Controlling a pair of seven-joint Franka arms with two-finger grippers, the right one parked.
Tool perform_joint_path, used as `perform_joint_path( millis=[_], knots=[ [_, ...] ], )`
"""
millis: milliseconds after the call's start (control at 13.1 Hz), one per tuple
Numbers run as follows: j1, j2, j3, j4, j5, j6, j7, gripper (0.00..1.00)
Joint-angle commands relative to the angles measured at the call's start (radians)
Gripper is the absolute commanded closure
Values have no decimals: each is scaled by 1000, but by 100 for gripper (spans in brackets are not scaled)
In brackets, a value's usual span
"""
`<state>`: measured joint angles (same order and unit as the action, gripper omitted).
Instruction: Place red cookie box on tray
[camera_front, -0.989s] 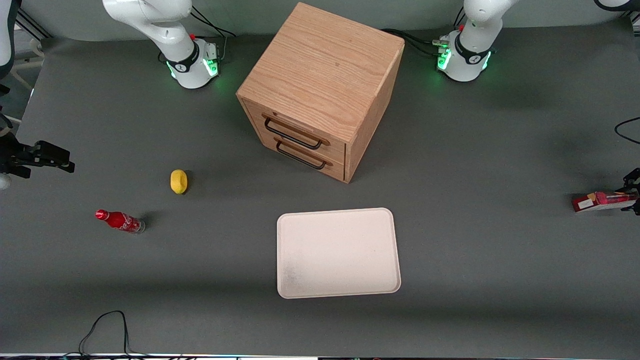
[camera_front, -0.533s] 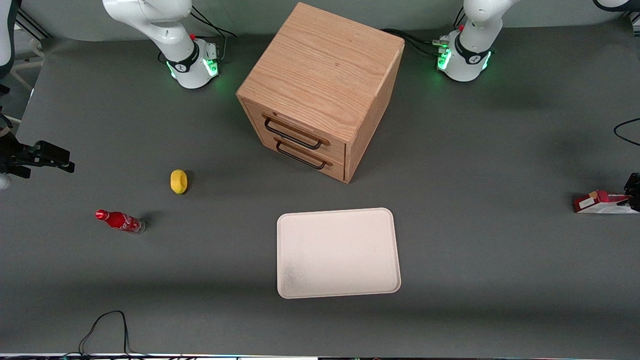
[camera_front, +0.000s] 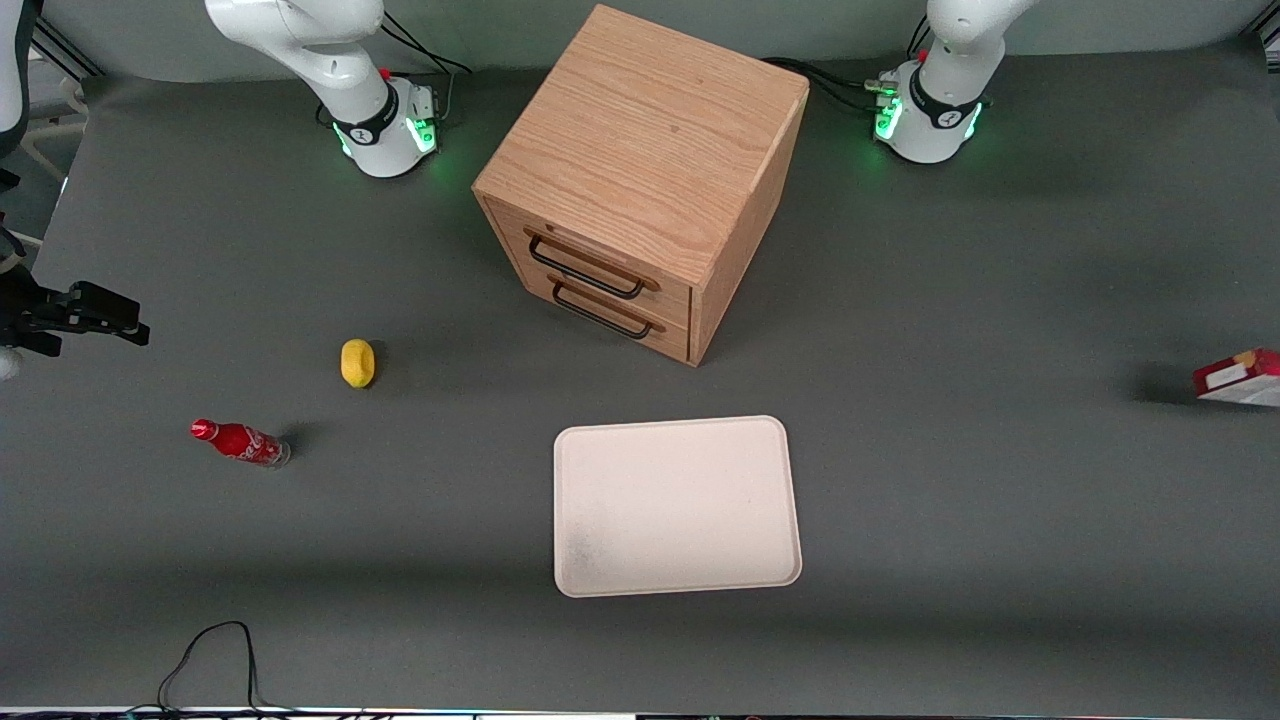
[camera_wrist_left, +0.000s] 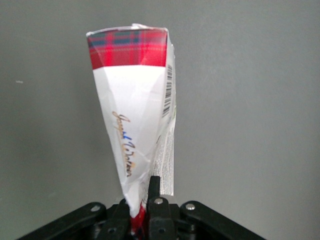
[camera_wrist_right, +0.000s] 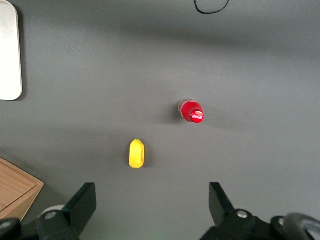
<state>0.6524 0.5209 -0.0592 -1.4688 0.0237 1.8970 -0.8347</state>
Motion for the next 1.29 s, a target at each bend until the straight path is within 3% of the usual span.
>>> perform_joint_path(
  millis=[0,380,685,989,1217],
  knots=[
    [-16,-85,9,48,27,-139,186,100],
    [-25,-221,7,51,41,-265,666,100],
    [-25,-275,5,51,50,-271,1076,100],
    [-34,-285,4,62,50,-299,1178,100],
    [-178,-282,-2,64,53,-320,1081,100]
  ],
)
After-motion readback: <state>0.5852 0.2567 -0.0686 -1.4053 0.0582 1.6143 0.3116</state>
